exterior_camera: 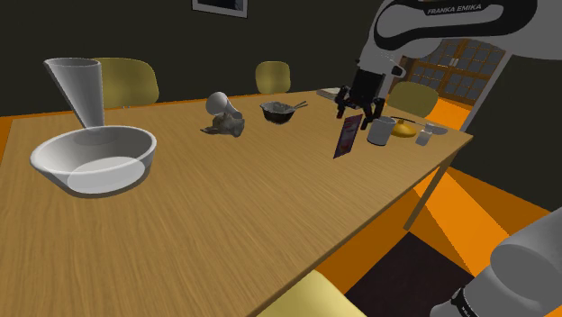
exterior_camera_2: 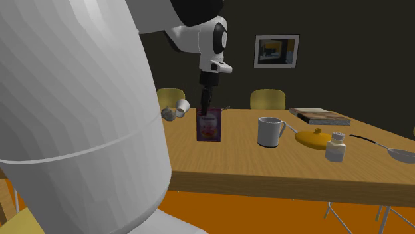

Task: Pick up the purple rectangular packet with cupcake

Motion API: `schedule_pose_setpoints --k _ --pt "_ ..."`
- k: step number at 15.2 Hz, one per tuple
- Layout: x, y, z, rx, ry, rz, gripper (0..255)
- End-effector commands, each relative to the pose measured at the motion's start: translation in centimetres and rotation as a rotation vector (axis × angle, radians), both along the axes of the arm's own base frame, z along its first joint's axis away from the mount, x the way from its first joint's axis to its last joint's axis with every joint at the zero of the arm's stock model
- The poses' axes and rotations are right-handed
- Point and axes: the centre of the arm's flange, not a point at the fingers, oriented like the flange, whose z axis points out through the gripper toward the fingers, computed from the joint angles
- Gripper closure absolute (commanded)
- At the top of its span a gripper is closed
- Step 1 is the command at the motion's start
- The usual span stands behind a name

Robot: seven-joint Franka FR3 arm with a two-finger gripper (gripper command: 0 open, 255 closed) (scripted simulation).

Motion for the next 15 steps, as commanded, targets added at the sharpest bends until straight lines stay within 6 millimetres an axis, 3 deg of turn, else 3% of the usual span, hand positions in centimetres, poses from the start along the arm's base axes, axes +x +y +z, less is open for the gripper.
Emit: schedule_pose_setpoints --k 1,2,11,15 --pt "0.1 0.0 -0.5 0.000 0.000 0.000 0" --pt "0.1 0.0 -0.4 0.000 0.000 0.000 255" --pt "0.1 0.0 -0.5 0.000 0.000 0.000 255" --pt "0.1 0.0 1.6 0.000 0.000 0.000 255"
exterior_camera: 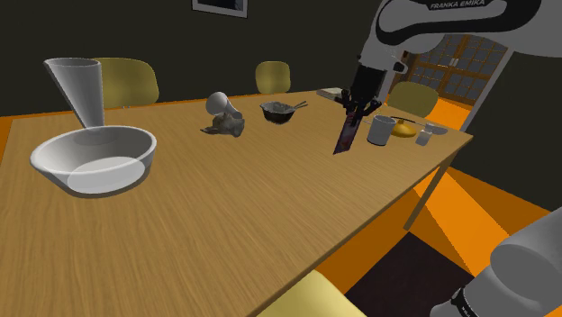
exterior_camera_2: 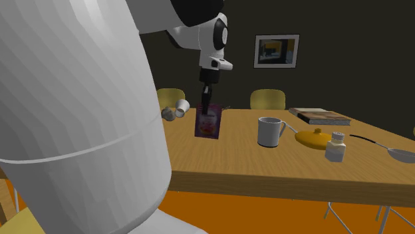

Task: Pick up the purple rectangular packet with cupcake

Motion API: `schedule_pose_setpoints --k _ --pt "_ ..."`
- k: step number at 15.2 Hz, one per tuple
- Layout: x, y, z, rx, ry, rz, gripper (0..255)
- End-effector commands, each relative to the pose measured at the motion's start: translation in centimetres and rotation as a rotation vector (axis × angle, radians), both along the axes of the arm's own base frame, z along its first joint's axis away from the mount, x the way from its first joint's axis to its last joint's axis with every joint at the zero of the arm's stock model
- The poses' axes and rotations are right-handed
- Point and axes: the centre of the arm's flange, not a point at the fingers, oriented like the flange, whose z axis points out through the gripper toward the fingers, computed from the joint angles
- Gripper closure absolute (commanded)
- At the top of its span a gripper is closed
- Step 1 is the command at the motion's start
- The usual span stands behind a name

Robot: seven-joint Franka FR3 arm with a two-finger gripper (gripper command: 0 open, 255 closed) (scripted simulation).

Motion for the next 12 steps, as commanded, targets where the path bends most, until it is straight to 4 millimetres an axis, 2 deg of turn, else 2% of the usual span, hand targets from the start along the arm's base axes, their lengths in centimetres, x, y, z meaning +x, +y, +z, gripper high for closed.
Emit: schedule_pose_setpoints --k 1,11,12 --pt "0.1 0.1 1.1 0.000 0.000 0.000 255" --pt "0.1 0.1 6.4 0.000 0.000 0.000 255" --pt "0.1 0.1 6.4 0.000 0.000 0.000 255"
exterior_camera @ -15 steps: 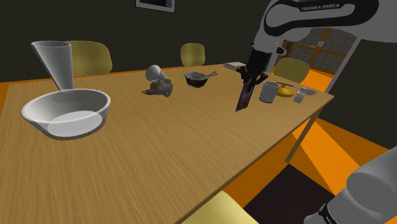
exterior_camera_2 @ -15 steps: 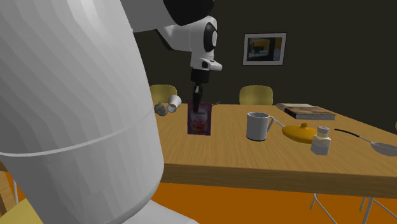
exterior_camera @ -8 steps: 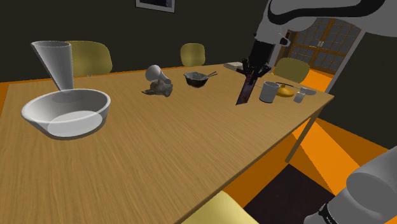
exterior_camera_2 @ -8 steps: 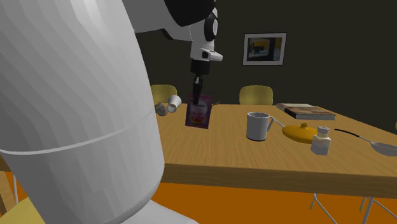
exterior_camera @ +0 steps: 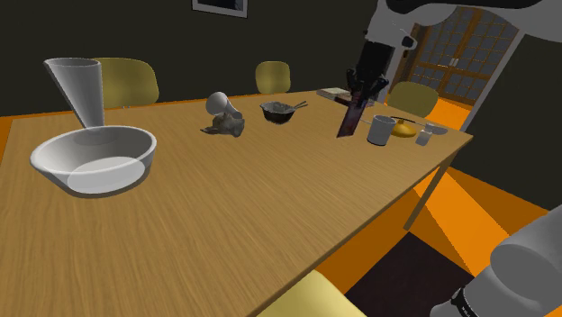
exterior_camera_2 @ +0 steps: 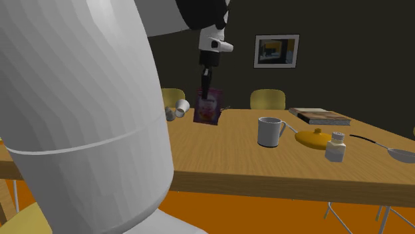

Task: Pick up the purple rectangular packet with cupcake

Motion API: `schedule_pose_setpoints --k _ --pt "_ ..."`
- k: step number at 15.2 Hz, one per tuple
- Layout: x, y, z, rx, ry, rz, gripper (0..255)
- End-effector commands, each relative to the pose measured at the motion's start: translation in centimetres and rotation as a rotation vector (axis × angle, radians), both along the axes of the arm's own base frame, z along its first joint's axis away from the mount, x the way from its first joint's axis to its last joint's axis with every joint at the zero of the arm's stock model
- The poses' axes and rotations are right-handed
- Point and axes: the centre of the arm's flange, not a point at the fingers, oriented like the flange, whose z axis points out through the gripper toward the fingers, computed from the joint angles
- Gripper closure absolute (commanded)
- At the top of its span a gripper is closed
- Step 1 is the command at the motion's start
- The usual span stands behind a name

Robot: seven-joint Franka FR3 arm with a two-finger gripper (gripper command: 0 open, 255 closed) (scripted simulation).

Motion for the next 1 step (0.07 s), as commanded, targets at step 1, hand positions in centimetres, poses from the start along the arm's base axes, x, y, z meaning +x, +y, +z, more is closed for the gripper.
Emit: schedule_pose_setpoints --k 1 --pt "-0.07 0.02 0.27 0.000 0.000 0.000 255"
